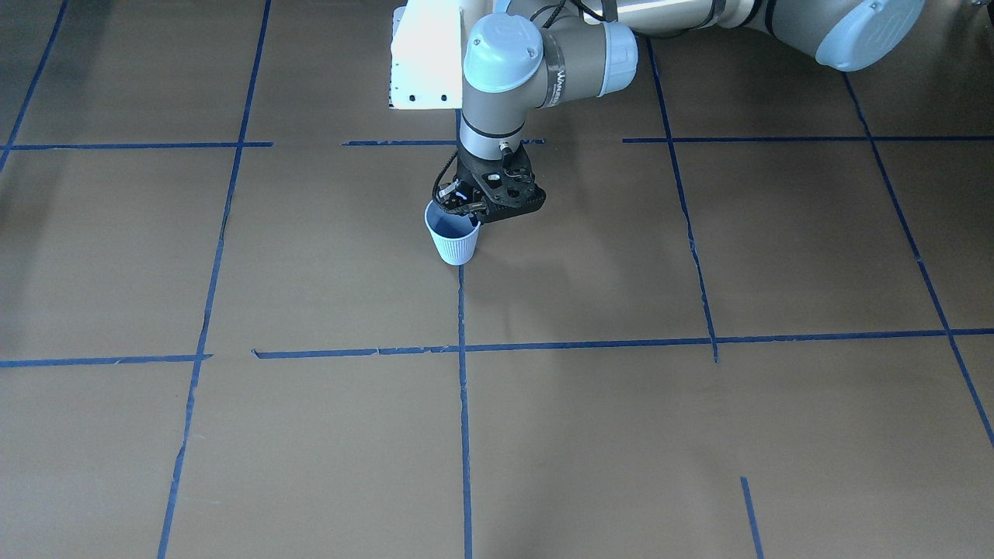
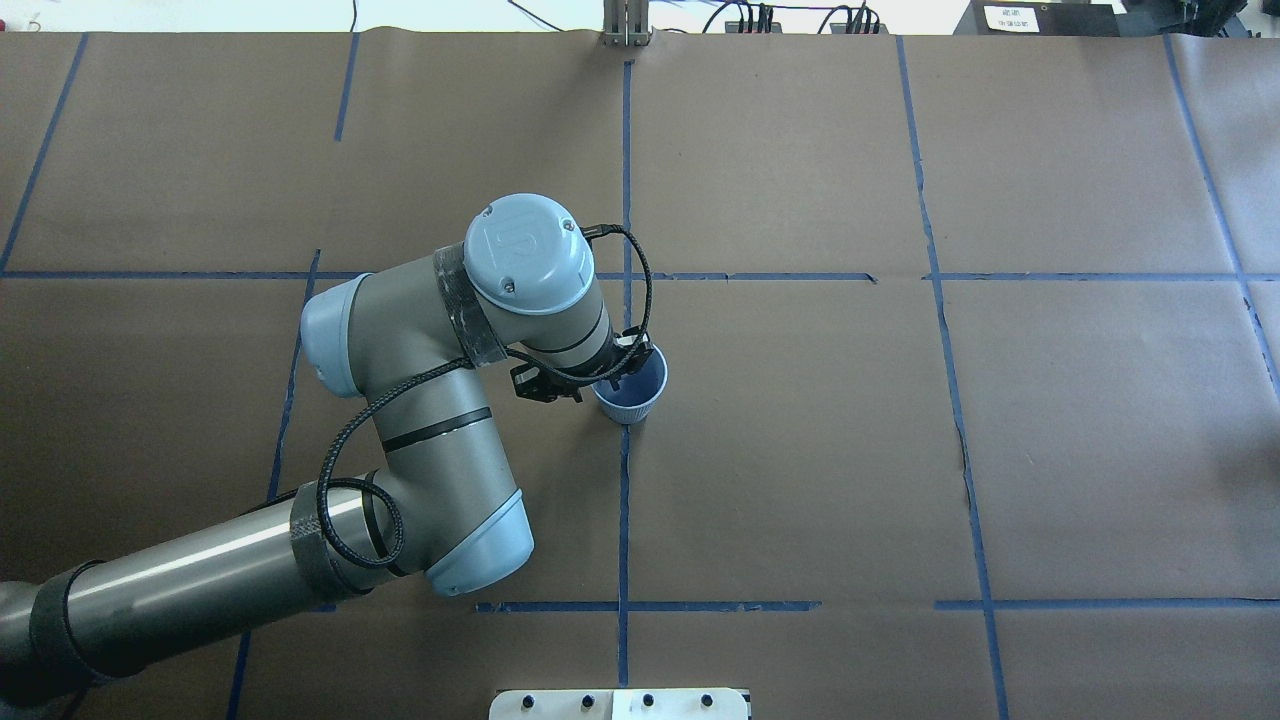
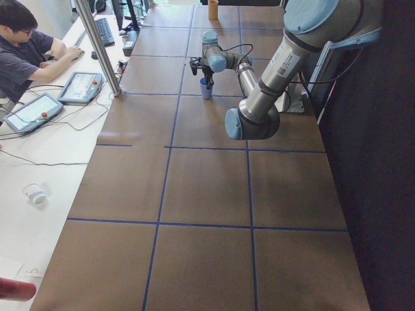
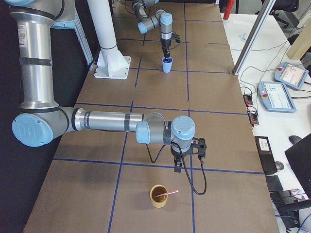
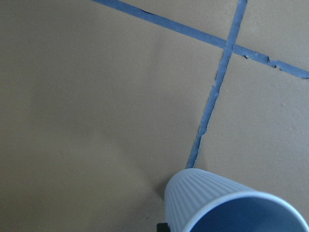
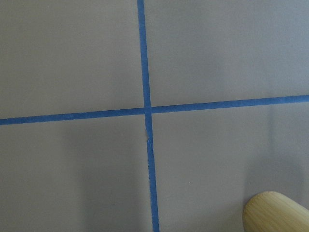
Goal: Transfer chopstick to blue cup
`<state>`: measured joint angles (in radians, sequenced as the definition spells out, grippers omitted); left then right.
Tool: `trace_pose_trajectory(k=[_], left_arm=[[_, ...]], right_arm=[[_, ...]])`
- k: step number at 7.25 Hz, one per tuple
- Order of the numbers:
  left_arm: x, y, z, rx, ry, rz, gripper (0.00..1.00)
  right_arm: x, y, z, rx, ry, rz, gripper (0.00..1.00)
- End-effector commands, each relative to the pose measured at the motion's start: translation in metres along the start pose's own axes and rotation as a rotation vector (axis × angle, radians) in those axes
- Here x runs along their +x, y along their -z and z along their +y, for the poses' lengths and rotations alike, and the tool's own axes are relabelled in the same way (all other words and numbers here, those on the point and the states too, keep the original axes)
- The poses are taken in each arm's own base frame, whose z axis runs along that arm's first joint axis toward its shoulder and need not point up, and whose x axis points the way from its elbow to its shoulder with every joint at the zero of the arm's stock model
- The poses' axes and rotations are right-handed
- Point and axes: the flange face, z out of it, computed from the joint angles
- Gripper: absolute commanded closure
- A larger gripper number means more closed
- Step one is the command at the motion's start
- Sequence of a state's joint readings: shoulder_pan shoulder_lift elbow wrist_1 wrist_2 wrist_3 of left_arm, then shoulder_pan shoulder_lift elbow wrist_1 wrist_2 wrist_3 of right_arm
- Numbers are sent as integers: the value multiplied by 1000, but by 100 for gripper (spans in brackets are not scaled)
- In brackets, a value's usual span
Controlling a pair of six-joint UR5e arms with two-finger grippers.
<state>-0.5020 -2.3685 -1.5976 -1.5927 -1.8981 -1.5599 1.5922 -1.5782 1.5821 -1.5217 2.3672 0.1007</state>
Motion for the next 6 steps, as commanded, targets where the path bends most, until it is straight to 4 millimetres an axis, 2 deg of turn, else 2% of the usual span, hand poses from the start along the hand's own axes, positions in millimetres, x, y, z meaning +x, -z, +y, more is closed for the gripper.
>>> trace_pose_trajectory(k=[1,2,3,4,5,6], left_arm=[[-2,7,-4,6,7,6,0],[-3,38,-19,9,18,44,0],[-12,75,-37,-62,53,42,0],[-25,110,-36,-78,64,48,0],[-45,131,-26,-77,27,46,0],[-76,153,-23,-64,-27,46,0]], right_arm=[[-3,1,-1,3,3,-2,0],[-18,15,-15,28,29,-13,0],[-15,11,-14,21,23,-17,0],[-13,8,-14,15,22,-18,0],[-9,6,-13,10,14,-19,0],[-5,2,-10,3,6,-15,0]])
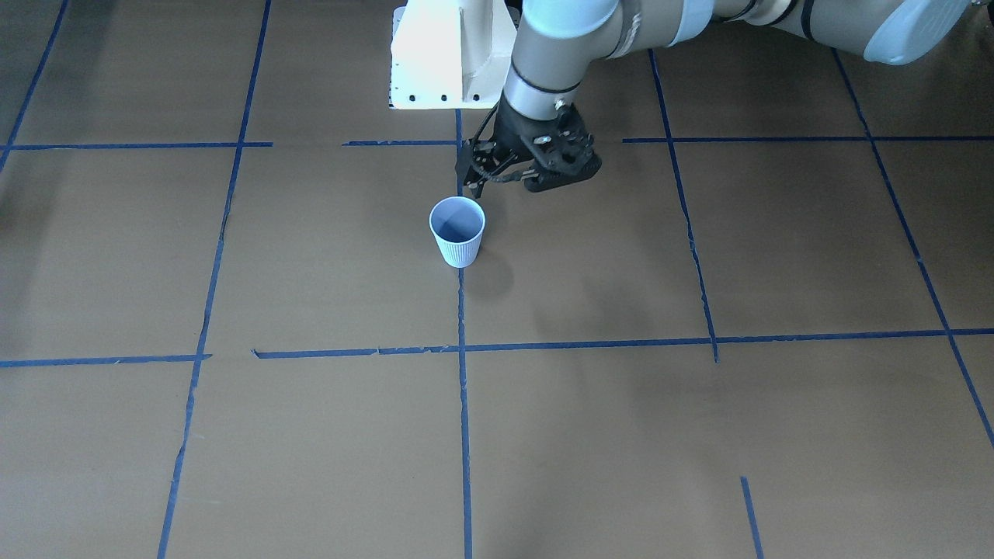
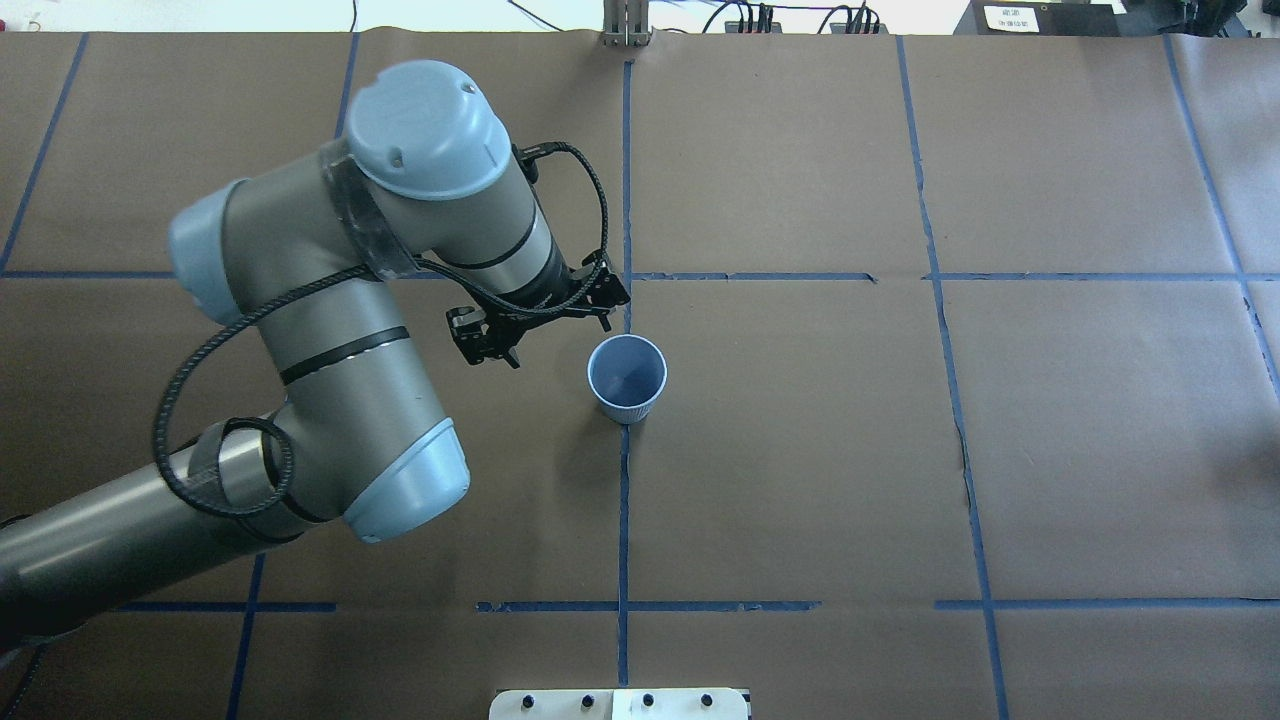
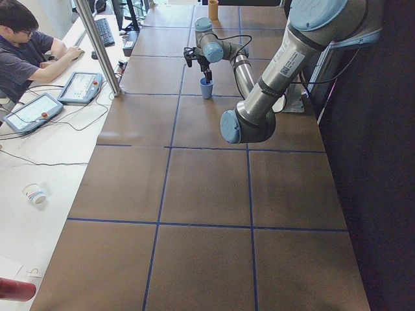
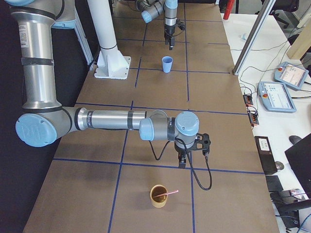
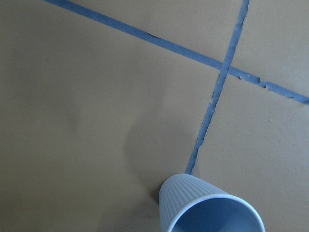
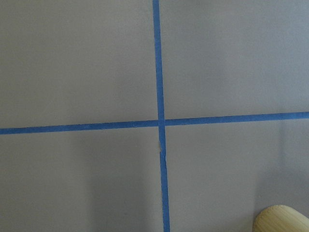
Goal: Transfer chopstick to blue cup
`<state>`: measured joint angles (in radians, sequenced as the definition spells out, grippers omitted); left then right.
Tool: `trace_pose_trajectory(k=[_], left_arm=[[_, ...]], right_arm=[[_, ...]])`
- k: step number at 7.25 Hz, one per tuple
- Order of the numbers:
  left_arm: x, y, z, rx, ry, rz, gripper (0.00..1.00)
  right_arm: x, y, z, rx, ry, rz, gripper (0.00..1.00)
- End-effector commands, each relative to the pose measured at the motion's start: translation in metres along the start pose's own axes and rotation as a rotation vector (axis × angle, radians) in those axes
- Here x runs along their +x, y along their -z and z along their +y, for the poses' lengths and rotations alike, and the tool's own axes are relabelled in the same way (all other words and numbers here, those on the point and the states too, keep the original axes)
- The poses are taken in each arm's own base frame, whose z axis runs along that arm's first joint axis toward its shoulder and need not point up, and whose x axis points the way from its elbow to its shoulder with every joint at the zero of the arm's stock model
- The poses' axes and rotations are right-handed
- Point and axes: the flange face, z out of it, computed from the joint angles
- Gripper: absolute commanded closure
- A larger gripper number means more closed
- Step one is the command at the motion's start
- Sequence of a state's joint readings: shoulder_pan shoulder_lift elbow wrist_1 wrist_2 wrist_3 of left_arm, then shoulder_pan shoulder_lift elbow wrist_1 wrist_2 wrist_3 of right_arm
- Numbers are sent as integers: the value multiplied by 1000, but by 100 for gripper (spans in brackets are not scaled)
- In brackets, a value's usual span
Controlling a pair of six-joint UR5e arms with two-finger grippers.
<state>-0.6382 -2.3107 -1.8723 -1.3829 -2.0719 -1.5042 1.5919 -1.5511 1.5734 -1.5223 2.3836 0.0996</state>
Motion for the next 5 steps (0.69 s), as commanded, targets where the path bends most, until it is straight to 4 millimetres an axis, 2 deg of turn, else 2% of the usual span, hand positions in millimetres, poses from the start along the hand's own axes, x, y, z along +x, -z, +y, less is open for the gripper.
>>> trace_pose_trajectory(k=[1,2,3,5], left_arm=[[-57,69,0,43,-72,46,0],[-77,84,-13,35,-51,57,0],[-86,92,-29,43,-72,53,0],[-91,99,-40,62,-71,53,0]], right_arm=[[8,-6,4,-12,-13,0,0],[29,-7,27,-14,-29,1,0],[53,-12,49,20,42,6,0],[83,-20,91,52,39,9,0]])
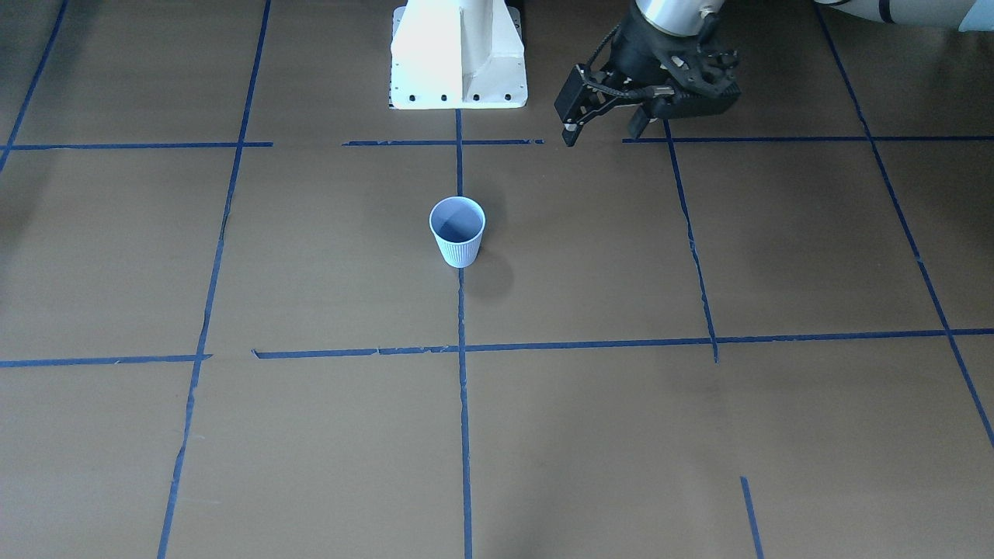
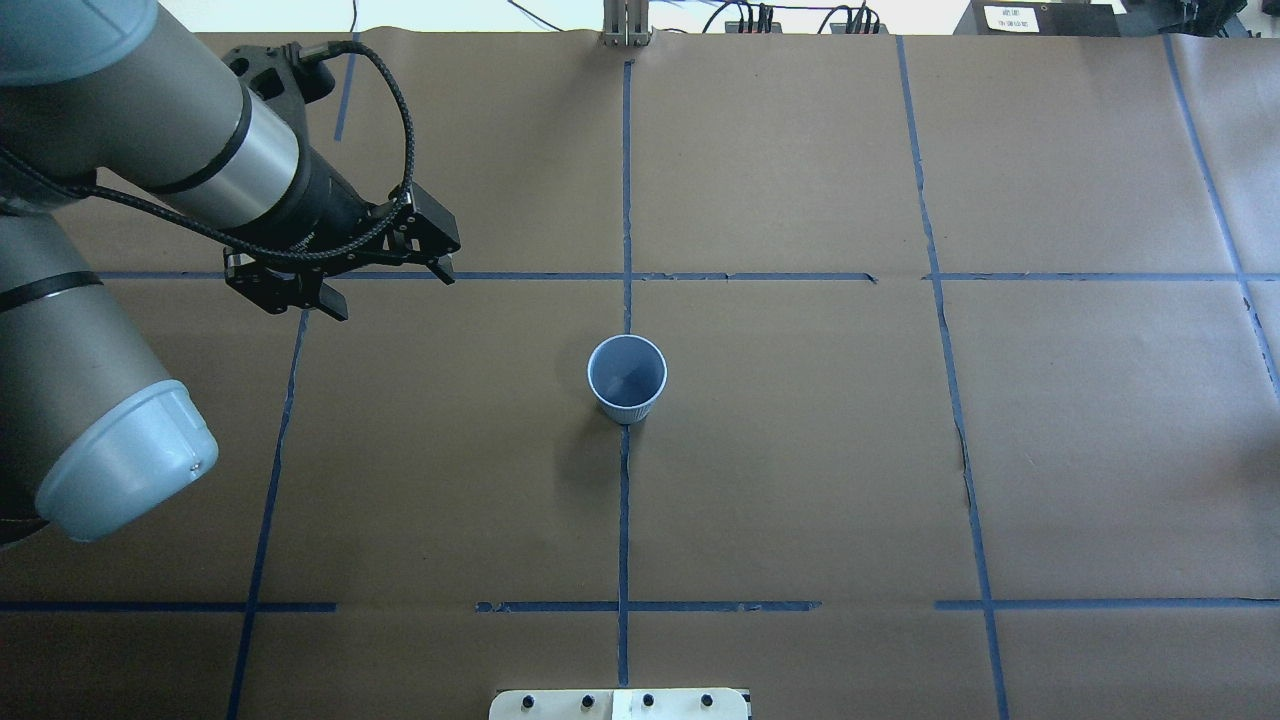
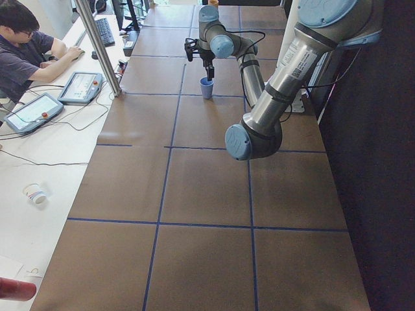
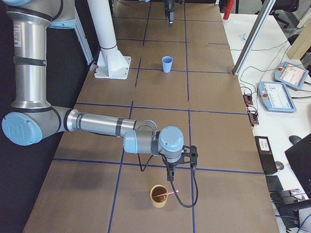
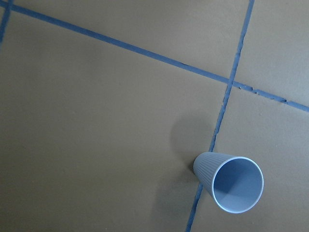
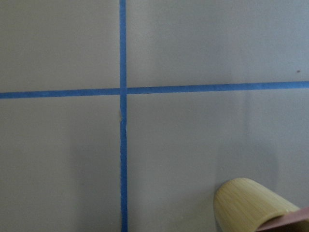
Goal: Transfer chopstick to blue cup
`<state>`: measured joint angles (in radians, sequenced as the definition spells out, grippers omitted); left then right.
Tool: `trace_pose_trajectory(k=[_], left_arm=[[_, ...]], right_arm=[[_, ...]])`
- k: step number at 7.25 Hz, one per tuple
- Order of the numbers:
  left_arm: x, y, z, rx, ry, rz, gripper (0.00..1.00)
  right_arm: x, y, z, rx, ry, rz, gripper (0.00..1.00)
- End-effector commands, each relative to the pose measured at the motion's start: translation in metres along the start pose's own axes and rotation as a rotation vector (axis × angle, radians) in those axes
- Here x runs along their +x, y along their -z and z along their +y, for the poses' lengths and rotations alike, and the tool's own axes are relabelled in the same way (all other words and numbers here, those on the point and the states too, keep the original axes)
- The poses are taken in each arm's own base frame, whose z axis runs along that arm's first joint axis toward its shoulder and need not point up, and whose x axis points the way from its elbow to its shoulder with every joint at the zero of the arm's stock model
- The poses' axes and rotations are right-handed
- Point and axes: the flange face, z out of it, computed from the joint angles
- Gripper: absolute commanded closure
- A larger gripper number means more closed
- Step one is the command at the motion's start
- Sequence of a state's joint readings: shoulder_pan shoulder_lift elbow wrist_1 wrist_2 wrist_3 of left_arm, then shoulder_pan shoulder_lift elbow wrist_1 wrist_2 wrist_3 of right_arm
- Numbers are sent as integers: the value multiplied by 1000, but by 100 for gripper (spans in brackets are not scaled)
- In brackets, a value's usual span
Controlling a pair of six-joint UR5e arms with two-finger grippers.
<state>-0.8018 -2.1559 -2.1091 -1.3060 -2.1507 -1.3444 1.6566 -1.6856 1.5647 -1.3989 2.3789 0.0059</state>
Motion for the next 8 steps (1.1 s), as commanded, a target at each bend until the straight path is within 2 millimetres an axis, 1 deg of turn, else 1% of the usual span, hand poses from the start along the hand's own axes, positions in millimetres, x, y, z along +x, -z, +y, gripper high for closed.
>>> trace_pose_trajectory(k=[1,2,3,4,5,6,7,8], left_arm=[[-5,6,-6,9,-2,2,0],[-5,5,-6,9,-1,1,0],[-5,5,-6,9,-1,1,0],[-5,5,-6,8,0,1,0],[-5,6,-6,8,1,2,0],[-5,6,-6,8,4,1,0],[-5,7,-5,8,4,5,0],[-4,8,-4,9,3,6,0]], right_arm=[[26,-9,41,19,1,9,0],[45,-11,49,13,34,40,0],[69,-12,47,13,35,56,0],[77,-14,41,12,16,54,0],[81,-14,24,15,8,54,0],[88,-18,7,6,-2,53,0],[92,-21,-1,18,-3,54,1],[96,-25,-1,67,-31,58,1]])
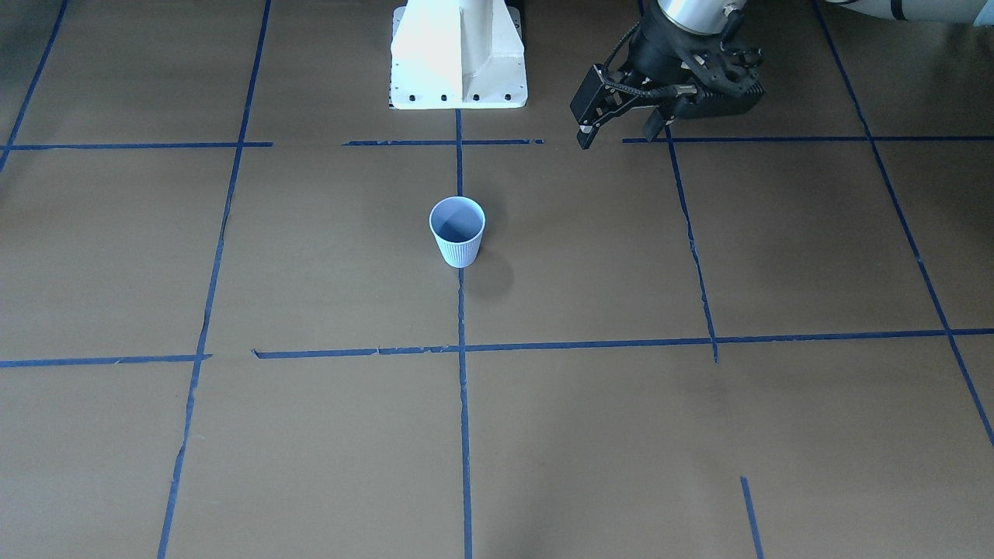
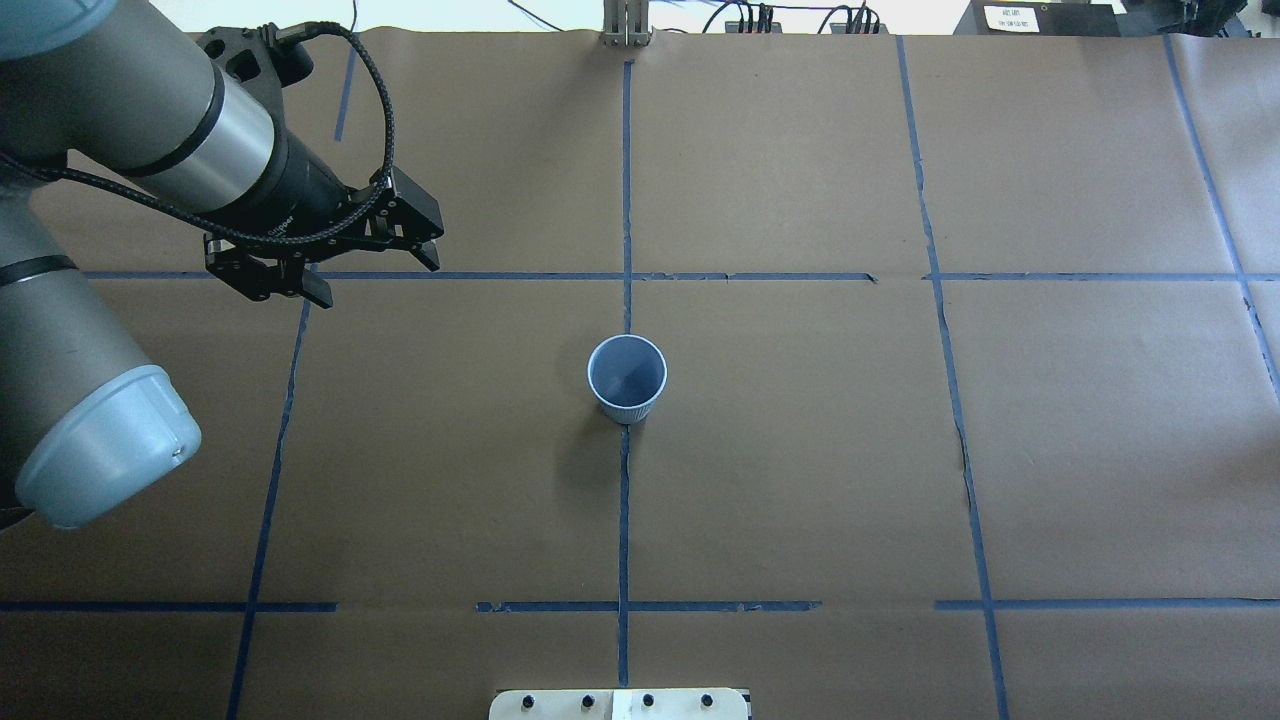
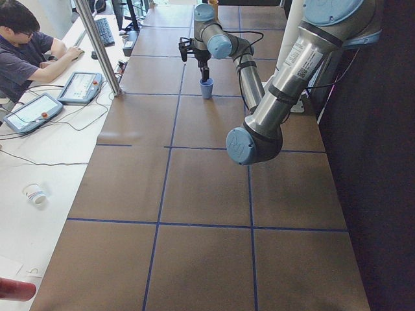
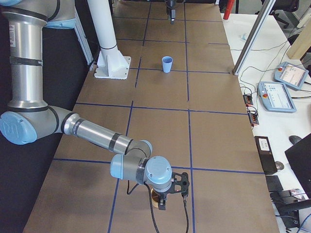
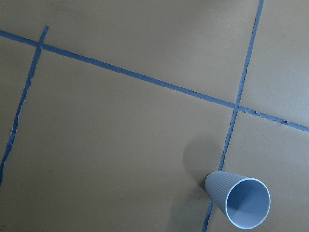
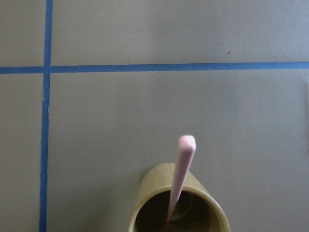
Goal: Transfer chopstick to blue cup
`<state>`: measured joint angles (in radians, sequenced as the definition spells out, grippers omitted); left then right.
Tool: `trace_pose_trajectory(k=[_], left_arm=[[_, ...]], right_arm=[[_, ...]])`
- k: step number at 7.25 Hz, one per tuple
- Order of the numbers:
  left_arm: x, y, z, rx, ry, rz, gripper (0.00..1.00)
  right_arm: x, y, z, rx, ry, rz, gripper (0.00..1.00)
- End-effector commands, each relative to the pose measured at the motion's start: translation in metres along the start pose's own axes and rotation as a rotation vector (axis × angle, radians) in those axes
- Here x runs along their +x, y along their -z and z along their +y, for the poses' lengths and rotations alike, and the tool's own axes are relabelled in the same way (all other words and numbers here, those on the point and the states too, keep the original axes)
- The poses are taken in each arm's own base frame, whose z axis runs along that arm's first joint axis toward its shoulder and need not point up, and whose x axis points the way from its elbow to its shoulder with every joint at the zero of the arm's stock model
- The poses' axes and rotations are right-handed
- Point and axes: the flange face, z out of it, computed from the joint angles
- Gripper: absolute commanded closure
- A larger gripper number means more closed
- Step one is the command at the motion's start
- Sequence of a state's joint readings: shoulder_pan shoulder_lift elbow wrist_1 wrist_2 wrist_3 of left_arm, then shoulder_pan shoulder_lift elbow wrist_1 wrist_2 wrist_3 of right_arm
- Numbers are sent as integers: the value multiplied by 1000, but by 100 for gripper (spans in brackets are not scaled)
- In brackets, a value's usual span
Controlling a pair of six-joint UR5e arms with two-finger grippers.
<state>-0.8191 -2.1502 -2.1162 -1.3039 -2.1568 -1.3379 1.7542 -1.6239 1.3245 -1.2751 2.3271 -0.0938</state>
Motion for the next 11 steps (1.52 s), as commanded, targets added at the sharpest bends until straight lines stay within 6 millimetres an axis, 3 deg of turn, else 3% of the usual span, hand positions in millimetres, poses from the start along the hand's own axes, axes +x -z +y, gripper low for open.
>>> trace_pose_trajectory(k=[1,2,4,6,9,10,11], left_arm=[[0,1,0,0,1,1,0],[0,1,1,0,0,2,0],[0,1,1,0,2,1,0],[0,1,1,-1,5,1,0],[-4,-2,-1,-3,11,-7,0],[-4,-3,0,-5,12,-8,0],[-3,-4,1,-10,11,-7,0]], right_arm=[[11,-12,-3,76,-40,3,1],[12,-14,-2,79,-50,2,2],[13,-14,1,78,-53,-2,24],[13,-16,3,75,-54,-11,28],[7,-13,4,82,-45,-37,83],[5,-8,-3,92,-38,-34,93],[1,-3,-13,103,-27,-30,93]])
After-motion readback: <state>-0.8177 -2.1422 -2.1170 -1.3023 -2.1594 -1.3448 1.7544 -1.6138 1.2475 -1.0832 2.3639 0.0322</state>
